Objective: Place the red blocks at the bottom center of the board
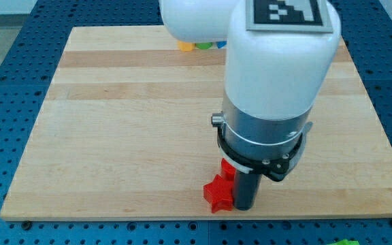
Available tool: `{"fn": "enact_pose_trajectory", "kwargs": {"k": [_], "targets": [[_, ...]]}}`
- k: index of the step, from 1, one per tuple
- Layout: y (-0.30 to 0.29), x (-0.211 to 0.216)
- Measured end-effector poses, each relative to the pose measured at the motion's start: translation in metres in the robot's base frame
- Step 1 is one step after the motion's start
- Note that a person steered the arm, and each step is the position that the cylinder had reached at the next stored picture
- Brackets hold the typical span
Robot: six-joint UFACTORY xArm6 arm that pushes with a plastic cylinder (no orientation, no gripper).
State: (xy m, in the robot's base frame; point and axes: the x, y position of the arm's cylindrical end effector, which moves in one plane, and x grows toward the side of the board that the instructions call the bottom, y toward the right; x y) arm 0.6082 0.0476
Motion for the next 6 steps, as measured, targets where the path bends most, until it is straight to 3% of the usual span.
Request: {"fn": "enact_pose_trajectory", "kwargs": {"k": [4,6], "targets": [[-0.05,-0.007],[-0.018,0.003]]}}
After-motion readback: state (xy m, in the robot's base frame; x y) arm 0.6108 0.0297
